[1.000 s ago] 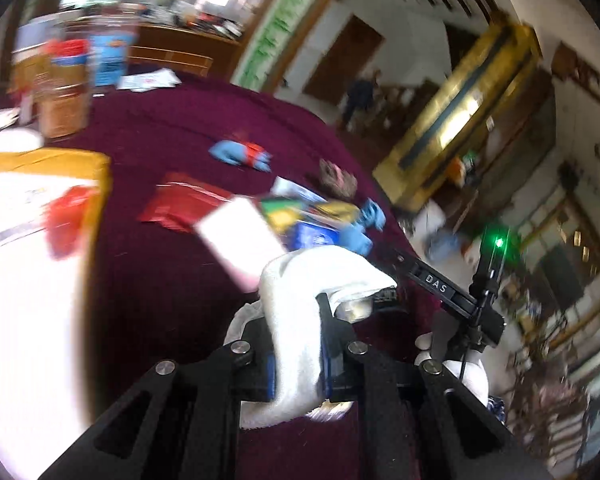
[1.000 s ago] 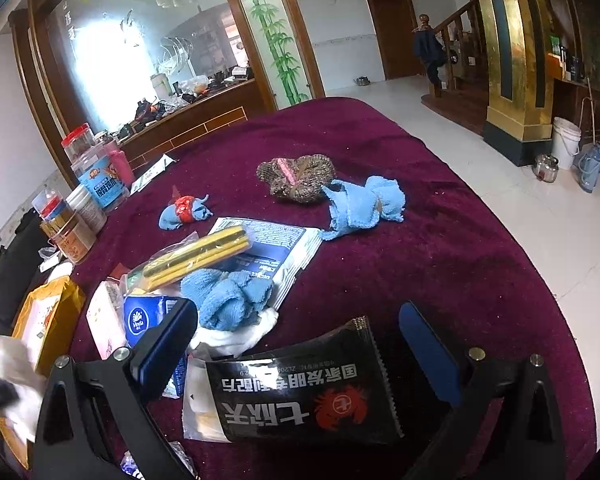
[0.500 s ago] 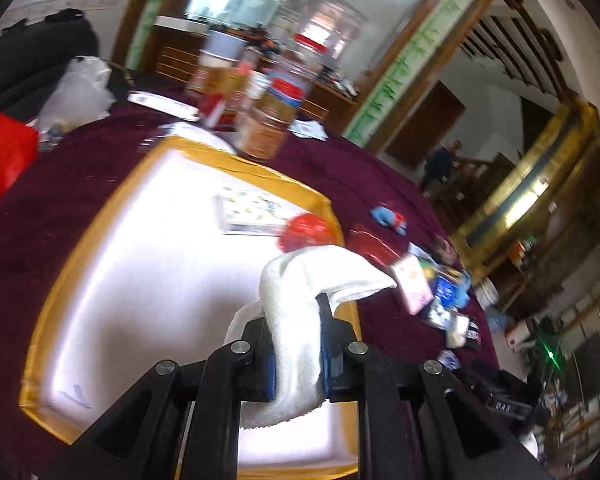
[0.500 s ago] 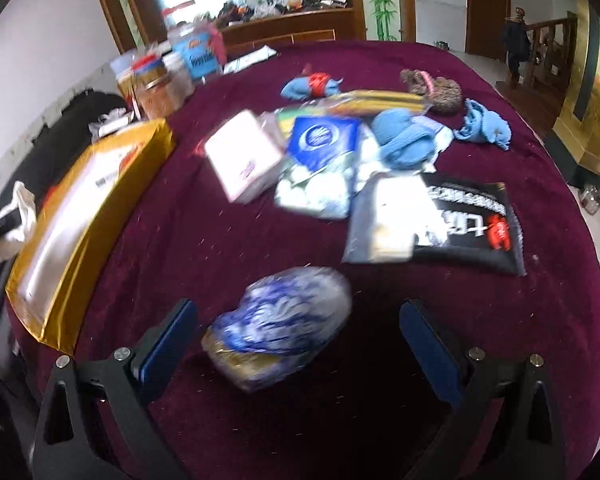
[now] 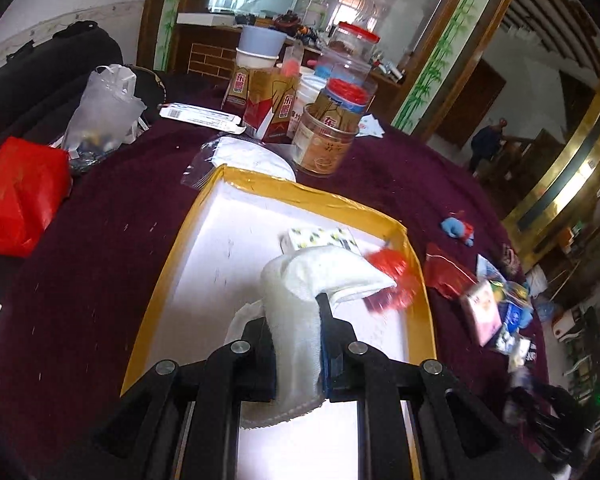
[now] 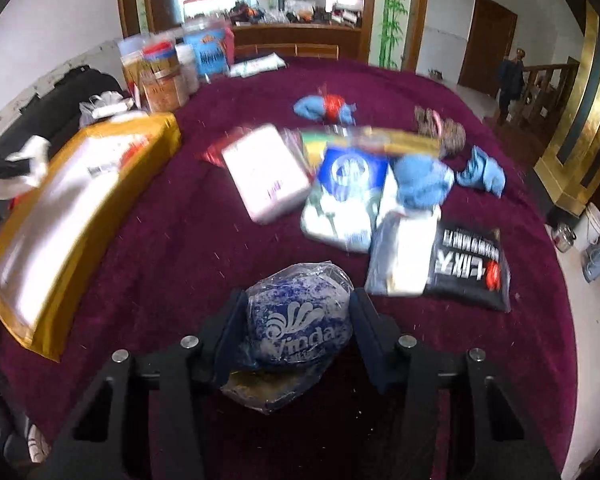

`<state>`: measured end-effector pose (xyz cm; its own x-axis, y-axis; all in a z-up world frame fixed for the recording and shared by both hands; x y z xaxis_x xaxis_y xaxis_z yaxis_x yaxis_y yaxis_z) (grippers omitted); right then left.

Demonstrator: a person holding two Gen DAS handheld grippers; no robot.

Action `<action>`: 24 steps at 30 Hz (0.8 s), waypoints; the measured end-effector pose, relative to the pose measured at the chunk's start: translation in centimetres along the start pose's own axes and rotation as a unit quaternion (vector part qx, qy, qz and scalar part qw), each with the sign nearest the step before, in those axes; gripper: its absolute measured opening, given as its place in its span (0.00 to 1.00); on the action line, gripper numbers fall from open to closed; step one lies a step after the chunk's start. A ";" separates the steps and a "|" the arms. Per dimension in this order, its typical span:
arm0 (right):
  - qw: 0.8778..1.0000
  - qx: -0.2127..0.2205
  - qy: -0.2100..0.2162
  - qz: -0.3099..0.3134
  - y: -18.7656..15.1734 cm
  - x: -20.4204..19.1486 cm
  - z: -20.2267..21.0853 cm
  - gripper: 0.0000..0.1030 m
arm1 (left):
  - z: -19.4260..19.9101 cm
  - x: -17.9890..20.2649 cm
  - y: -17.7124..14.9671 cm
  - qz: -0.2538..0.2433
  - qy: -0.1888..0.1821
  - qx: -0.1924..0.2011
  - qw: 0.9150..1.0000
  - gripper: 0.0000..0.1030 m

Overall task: Organize soft objects
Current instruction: 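Release towel in tray with left tool while right tool drops Vinda bag in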

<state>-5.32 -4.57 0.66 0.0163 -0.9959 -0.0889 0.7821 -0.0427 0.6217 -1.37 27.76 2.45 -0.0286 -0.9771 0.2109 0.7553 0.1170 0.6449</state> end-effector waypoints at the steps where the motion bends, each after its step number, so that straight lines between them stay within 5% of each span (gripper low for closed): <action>1: 1.000 0.005 0.005 0.002 0.5 -0.4 0.4 0.50 | -0.7 -0.2 0.6 0.000 0.003 -0.006 1.000 0.14; 8: 0.997 0.018 0.063 0.032 3.8 -5.8 2.3 0.50 | -4.3 -1.5 2.9 -0.012 0.036 -0.031 0.999 0.14; 18: 0.985 -0.024 0.148 0.091 6.2 -17.3 -0.4 0.51 | -9.3 -4.6 4.2 -0.003 0.068 -0.067 0.995 0.15; 21: 0.980 -0.050 0.165 0.099 6.6 -20.6 -2.6 0.51 | -10.3 -5.3 4.4 -0.005 0.085 -0.069 0.994 0.24; 22: 0.979 -0.059 0.168 0.102 6.6 -21.5 -3.3 0.51 | -10.4 -5.3 4.5 -0.009 0.091 -0.064 0.994 0.39; 24: 0.977 -0.080 0.167 0.108 6.6 -23.2 -5.3 0.51 | -10.4 -5.0 4.7 0.000 0.072 -0.063 0.995 0.49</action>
Point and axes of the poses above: each gripper's, at about its wrist camera, not at the fingertips, and z roughly against the way its jaws point, x to its right, y to its top, the point moved 8 cm from there along -z, roughly the way its jaws point, and after that the axes turned 11 degrees about -z, right-handed, at the moved point
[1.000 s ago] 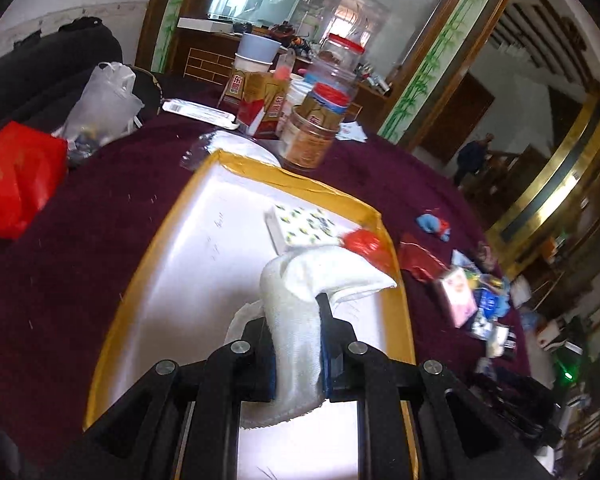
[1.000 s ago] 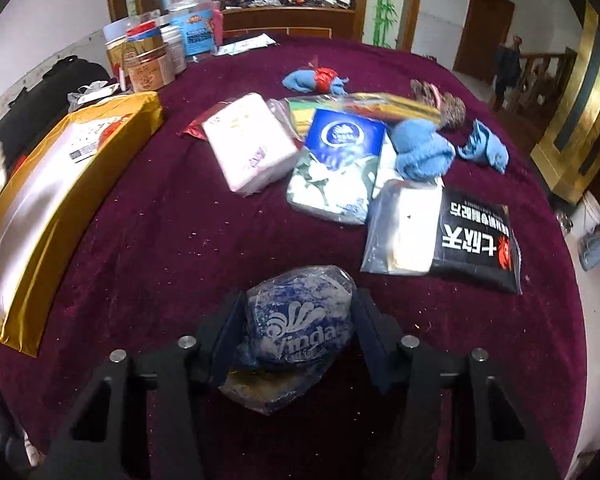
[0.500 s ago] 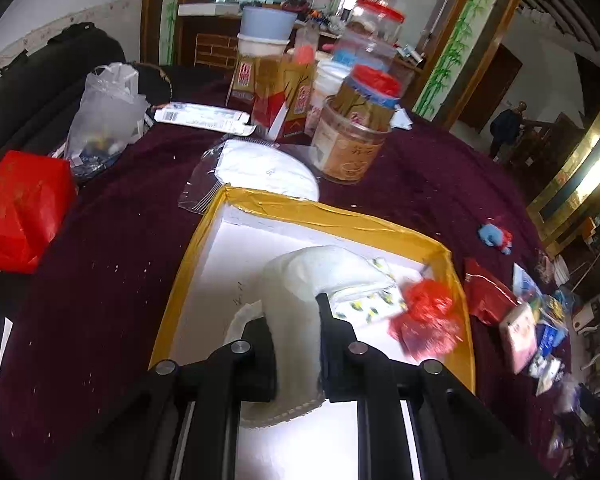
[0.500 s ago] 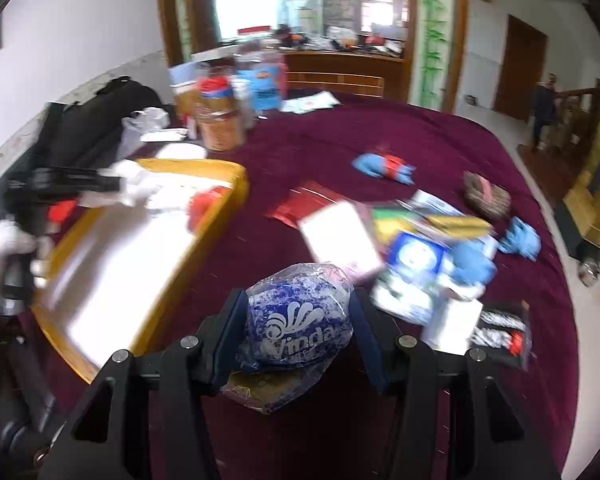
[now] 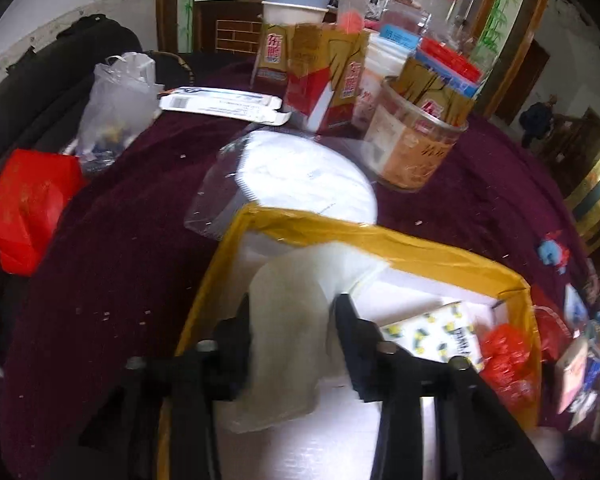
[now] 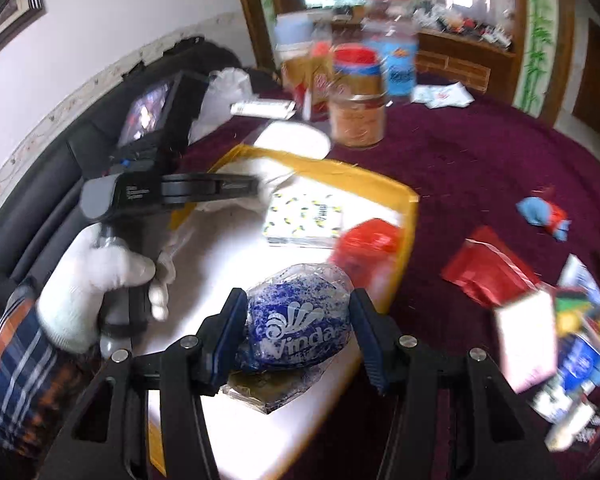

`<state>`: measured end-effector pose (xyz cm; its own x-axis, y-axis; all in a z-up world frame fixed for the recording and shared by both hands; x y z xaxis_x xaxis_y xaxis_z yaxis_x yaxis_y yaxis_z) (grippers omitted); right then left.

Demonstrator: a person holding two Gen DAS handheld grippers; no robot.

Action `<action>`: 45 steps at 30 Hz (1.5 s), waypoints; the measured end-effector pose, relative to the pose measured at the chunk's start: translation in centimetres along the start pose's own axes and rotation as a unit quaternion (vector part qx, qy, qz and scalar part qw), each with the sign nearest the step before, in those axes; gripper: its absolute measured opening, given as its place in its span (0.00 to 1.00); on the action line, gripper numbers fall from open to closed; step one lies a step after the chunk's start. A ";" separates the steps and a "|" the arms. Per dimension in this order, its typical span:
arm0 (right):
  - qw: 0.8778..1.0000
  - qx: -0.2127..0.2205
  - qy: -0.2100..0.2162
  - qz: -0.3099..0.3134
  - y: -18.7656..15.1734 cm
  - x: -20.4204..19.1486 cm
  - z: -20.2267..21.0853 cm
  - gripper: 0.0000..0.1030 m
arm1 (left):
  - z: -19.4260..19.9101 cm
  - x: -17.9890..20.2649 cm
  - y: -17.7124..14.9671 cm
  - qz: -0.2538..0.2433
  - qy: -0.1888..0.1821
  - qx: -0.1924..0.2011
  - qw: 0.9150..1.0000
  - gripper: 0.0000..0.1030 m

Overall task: Organize soft objects
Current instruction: 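Release towel in tray with left tool while right tool drops Vinda bag in, then grasp the pink tissue pack from the table with the left tool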

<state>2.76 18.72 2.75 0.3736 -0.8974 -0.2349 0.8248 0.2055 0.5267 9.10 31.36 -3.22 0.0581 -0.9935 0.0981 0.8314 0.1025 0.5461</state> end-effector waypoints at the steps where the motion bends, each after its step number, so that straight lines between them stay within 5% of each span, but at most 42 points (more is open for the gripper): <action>1: 1.000 -0.012 -0.004 0.002 0.2 -0.3 -1.2 0.51 | 0.1 0.1 0.1 0.006 -0.010 -0.004 1.000 0.60; 6: 0.999 -0.038 -0.033 0.006 1.1 -0.4 -5.1 0.51 | 2.7 -0.6 0.2 0.049 -0.055 0.012 0.997 0.66; 11: 0.998 -0.045 -0.052 0.009 1.5 0.0 -7.0 0.52 | 8.4 -1.6 0.0 0.074 -0.092 0.082 0.990 0.69; 17: 0.998 -0.026 -0.055 -0.009 2.0 0.9 -7.4 0.69 | 14.0 -1.3 -1.7 0.105 -0.130 0.150 0.975 0.80; 23: 0.998 0.047 -0.018 -0.045 2.9 2.9 -0.2 0.71 | 17.4 1.2 -3.8 0.113 -0.174 0.175 0.963 0.80; 25: 0.995 0.080 -0.032 -0.045 2.7 4.8 2.8 0.85 | 18.3 2.8 -5.2 0.111 -0.190 0.181 0.958 0.84; 27: 0.990 0.121 -0.059 -0.050 1.9 8.4 6.3 0.87 | 18.9 4.1 -6.6 0.115 -0.205 0.188 0.954 0.88; 30: 0.984 0.122 -0.111 -0.074 0.7 14.5 8.2 0.87 | 18.7 7.2 -9.0 0.119 -0.229 0.185 0.948 0.90; 34: 0.984 0.086 -0.085 -0.133 -0.6 19.4 7.6 0.86 | 17.7 11.6 -10.4 0.090 -0.247 0.161 0.951 0.90; 39: 0.987 0.057 -0.060 -0.136 -0.2 20.3 4.4 0.86 | 18.6 13.2 -11.1 0.068 -0.229 0.158 0.958 0.90; 45: 0.986 0.027 -0.130 -0.101 -0.5 20.0 0.0 0.79 | 19.2 12.8 -12.1 0.063 -0.204 0.158 0.964 0.90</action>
Point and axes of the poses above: each gripper's, at about its wrist camera, not at the fingertips, and z roughly against the way its jaws point, x to its right, y to its top, the point moved 8 cm from there along -z, roughly the way its jaws point, and after that the axes turned 11 degrees about -z, right-handed, at the moved point
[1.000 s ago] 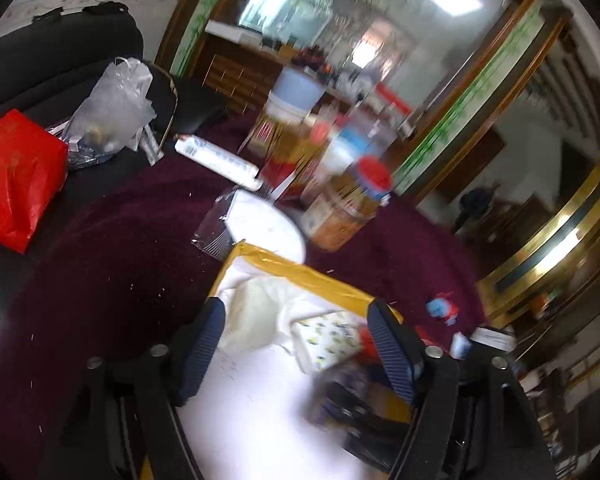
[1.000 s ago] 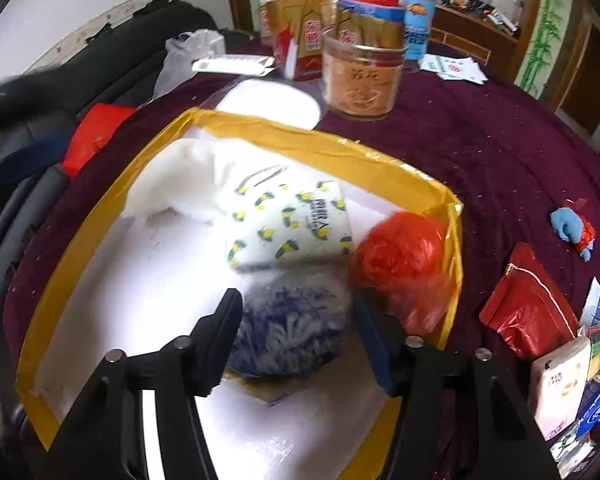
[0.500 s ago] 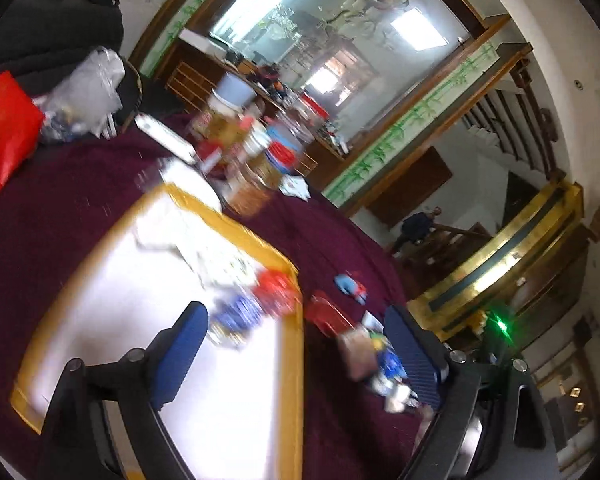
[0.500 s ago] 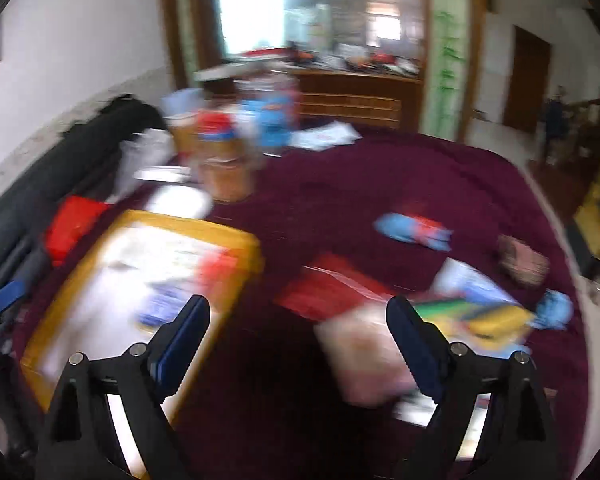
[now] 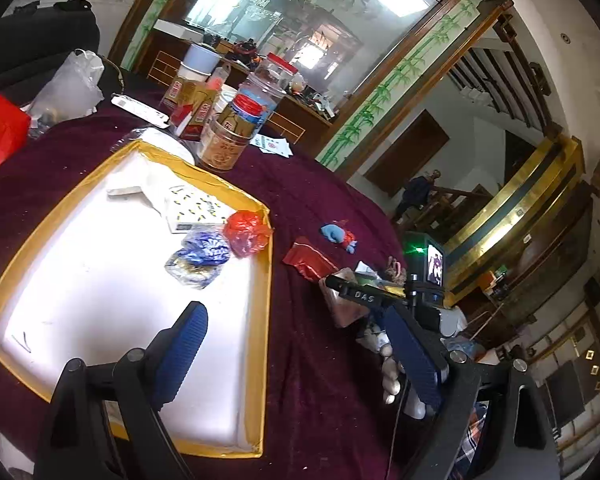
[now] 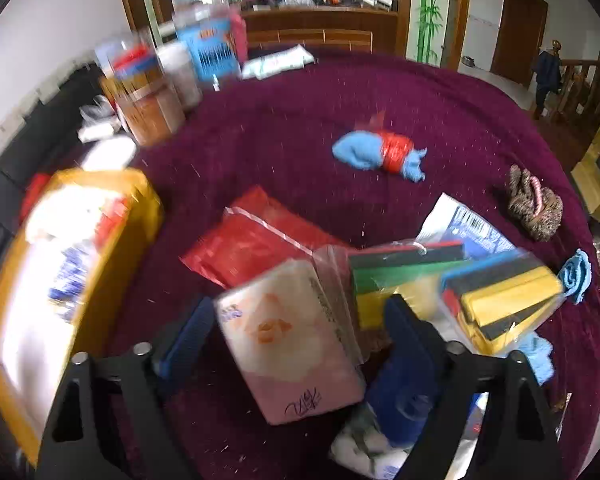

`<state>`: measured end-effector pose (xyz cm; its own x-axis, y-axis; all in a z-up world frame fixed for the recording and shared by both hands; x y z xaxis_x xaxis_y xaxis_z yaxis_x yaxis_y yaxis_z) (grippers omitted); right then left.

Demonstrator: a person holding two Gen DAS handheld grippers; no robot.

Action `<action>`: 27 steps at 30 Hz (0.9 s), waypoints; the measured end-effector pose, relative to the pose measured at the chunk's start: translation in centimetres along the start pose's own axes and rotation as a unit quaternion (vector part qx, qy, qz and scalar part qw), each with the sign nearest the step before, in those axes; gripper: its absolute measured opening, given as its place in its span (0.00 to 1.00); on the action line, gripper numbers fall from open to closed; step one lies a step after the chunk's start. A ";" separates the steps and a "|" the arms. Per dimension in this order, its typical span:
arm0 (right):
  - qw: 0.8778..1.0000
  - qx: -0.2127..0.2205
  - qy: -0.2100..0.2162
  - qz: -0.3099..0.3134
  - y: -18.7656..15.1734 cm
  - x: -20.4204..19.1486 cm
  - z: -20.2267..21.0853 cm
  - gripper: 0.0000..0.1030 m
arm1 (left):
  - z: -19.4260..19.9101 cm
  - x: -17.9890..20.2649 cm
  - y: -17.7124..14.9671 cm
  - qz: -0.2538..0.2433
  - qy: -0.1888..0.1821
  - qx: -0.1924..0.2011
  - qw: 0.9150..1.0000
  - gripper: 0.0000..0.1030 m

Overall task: Organize soft objects
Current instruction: 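Grasp the pink tissue pack from the table with the left tool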

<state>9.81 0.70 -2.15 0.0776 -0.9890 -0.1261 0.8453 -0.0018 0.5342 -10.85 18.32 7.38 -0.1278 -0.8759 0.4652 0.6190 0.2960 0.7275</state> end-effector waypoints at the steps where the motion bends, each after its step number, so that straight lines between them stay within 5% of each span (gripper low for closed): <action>1: 1.000 -0.002 0.003 0.001 -0.3 0.0 0.2 0.74 | 0.0 -0.1 -0.1 -0.001 0.002 -0.002 1.000 0.90; 4: 0.994 -0.054 0.089 -0.020 -2.5 -1.2 1.6 0.63 | -0.6 0.0 -0.5 -0.006 0.005 -0.008 1.000 0.90; 7: 0.966 -0.140 0.215 -0.029 -6.1 -3.2 3.4 0.67 | -1.6 0.7 -1.1 -0.014 -0.005 -0.023 1.000 0.90; 10: 0.963 -0.118 0.240 -0.017 -7.7 -1.9 6.5 0.68 | -2.7 1.6 -1.8 -0.032 -0.008 -0.041 0.999 0.90; 14: 0.984 -0.008 0.171 -0.042 -6.6 3.0 9.0 0.67 | -5.2 4.2 -3.2 -0.087 -0.008 -0.078 0.993 0.90; 17: 0.987 0.080 0.115 -0.075 -5.5 6.8 10.4 0.68 | -7.1 6.2 -4.3 -0.134 0.006 -0.105 0.985 0.90; 22: 0.970 0.172 0.065 -0.158 -3.7 13.2 11.4 0.76 | -11.2 8.4 -4.5 -0.209 0.054 -0.126 0.968 0.90; 27: 0.957 0.181 0.052 -0.221 -3.3 18.3 10.7 0.77 | -16.5 9.1 -4.6 -0.256 0.107 -0.150 0.949 0.90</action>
Point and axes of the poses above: each gripper's, at about its wrist camera, not at the fingertips, and z roughly against the way its jaws point, x to its right, y to its top, the point moved 8 cm from there along -z, roughly the way its jaws point, and after that the axes turned 11 degrees about -z, right-handed, at the moved point
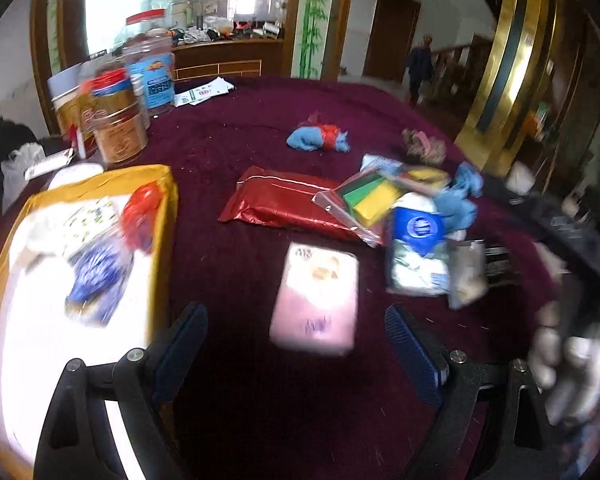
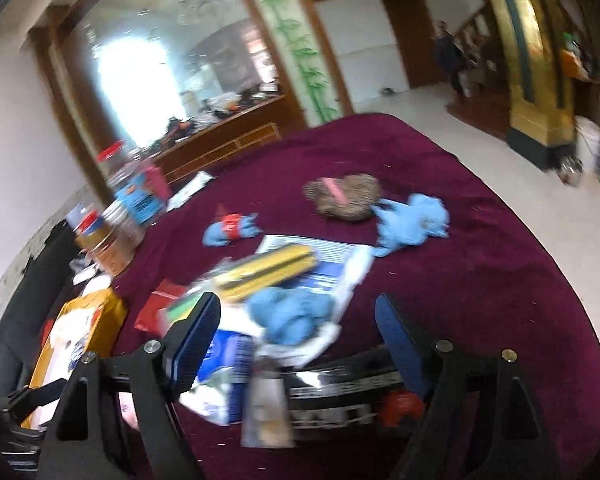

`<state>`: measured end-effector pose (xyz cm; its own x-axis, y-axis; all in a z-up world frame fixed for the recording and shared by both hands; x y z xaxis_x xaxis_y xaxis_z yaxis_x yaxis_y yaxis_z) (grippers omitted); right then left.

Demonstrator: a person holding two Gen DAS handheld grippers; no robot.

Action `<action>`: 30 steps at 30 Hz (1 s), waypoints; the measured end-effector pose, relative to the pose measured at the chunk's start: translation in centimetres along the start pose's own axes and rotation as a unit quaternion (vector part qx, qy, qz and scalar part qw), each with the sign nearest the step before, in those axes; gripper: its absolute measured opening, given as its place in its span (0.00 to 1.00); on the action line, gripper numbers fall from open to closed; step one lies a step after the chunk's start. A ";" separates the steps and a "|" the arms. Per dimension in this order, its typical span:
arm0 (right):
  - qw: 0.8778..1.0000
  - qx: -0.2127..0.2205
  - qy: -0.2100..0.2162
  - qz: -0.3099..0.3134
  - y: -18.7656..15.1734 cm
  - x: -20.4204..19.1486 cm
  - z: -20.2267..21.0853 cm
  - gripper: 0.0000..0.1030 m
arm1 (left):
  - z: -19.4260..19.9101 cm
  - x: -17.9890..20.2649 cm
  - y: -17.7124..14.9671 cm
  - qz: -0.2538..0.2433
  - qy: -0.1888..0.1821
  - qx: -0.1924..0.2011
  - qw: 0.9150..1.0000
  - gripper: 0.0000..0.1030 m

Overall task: Organize soft objects
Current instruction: 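Grasp the pink tissue pack from the table with the left tool, then place pink pack in tray with left tool while right tool grasps blue Vinda box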

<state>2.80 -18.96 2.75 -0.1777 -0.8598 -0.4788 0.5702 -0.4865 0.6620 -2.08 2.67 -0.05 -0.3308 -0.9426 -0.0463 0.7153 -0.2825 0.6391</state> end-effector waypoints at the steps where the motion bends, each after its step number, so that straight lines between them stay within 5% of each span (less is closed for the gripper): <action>1: 1.000 0.001 0.000 -0.012 0.1 0.6 0.1 0.77 | -0.9 0.1 0.3 -0.007 0.009 -0.007 1.000 0.90; 7: 1.000 0.000 -0.013 -0.025 0.0 1.4 -0.3 0.77 | -4.5 0.3 1.3 -0.036 0.033 -0.030 0.998 0.90; 12: 1.000 0.002 -0.015 -0.013 -0.1 1.1 -0.4 0.77 | -7.1 0.6 0.3 -0.020 0.009 -0.074 0.997 0.90; 14: 1.000 -0.001 -0.017 -0.010 -0.2 1.0 -0.6 0.77 | -6.9 0.7 0.2 -0.027 0.009 -0.058 0.998 0.89; 19: 1.000 -0.017 -0.023 -0.011 -0.6 1.1 -1.3 0.77 | -5.6 -0.8 -0.2 -0.009 0.002 -0.042 0.999 0.53; 21: 1.000 -0.015 -0.024 -0.013 -0.6 1.1 -1.3 0.77 | -4.6 -1.5 -1.0 0.028 -0.044 -0.045 0.998 0.53; 30: 0.999 -0.009 -0.019 -0.040 0.0 2.1 -0.9 0.78 | -0.6 1.2 -1.6 0.012 -0.069 -0.011 0.998 0.53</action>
<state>3.11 -20.63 1.26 -0.2532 -0.8241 -0.5067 0.5666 -0.5509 0.6127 -3.28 1.94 -1.59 -0.3941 -0.9160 0.0749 0.7366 -0.2661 0.6218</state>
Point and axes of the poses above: each gripper's, at about its wrist camera, not at the fingertips, and z roughly against the way its jaws point, x to its right, y to its top, the point moved 8 cm from there along -z, roughly the way its jaws point, and after that the axes turned 11 degrees about -z, right-handed, at the moved point
